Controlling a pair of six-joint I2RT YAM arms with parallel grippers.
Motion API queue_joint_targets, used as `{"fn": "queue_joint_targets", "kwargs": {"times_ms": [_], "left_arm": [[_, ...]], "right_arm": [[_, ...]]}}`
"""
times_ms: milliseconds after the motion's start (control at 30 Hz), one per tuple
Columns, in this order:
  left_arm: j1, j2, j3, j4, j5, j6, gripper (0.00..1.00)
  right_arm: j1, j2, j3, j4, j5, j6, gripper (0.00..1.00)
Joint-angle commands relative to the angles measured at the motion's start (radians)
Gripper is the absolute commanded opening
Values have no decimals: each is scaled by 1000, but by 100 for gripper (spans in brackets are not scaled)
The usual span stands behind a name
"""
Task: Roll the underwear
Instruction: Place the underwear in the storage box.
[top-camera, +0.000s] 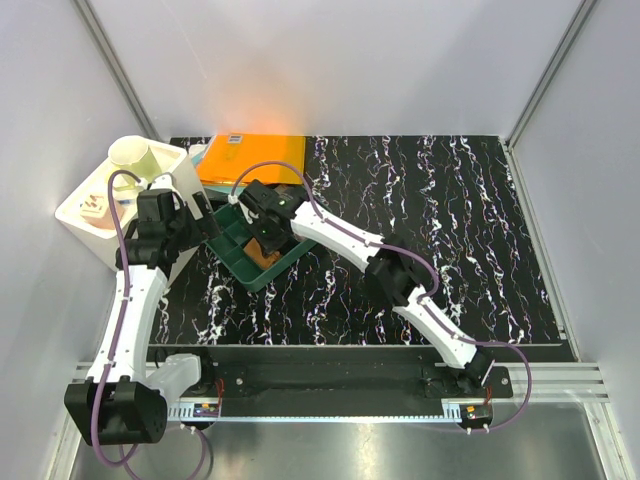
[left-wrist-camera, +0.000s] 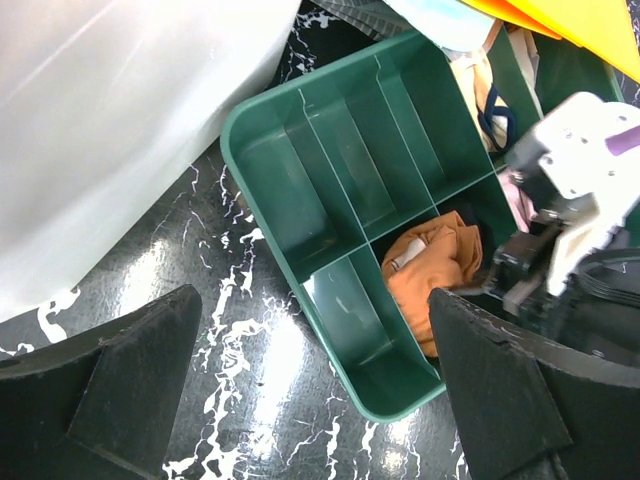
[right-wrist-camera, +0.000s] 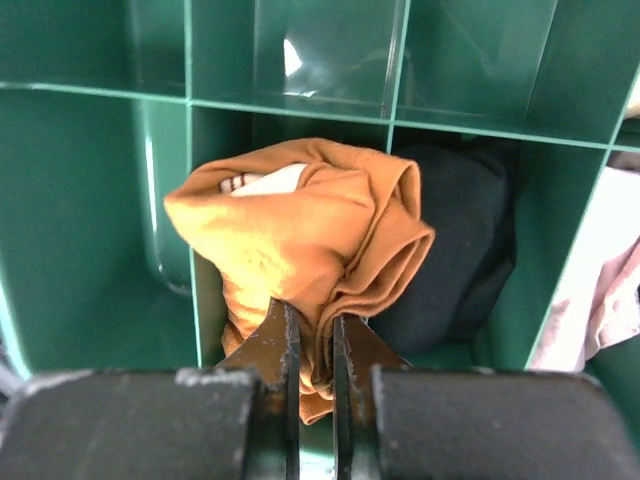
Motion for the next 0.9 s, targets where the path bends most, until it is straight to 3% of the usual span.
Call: {"fn": "queue_joint_targets", "kwargs": {"times_ms": [0, 533, 667, 700, 867], "left_arm": [[4, -25, -5, 48, 40, 9, 99], [4, -40, -17, 56, 58, 9, 99], [4, -42, -19, 56, 65, 9, 99], [4, -42, -19, 56, 66, 9, 99], [5, -43, -19, 57, 69, 8, 99]], "right_arm": [[15, 77, 12, -28, 83, 21, 0], [15, 149, -23, -20, 78, 51, 3], [15, 136, -22, -20, 72, 73, 21], [15, 131, -20, -19, 75, 75, 32], [16, 70, -17, -19, 95, 78, 51]]}}
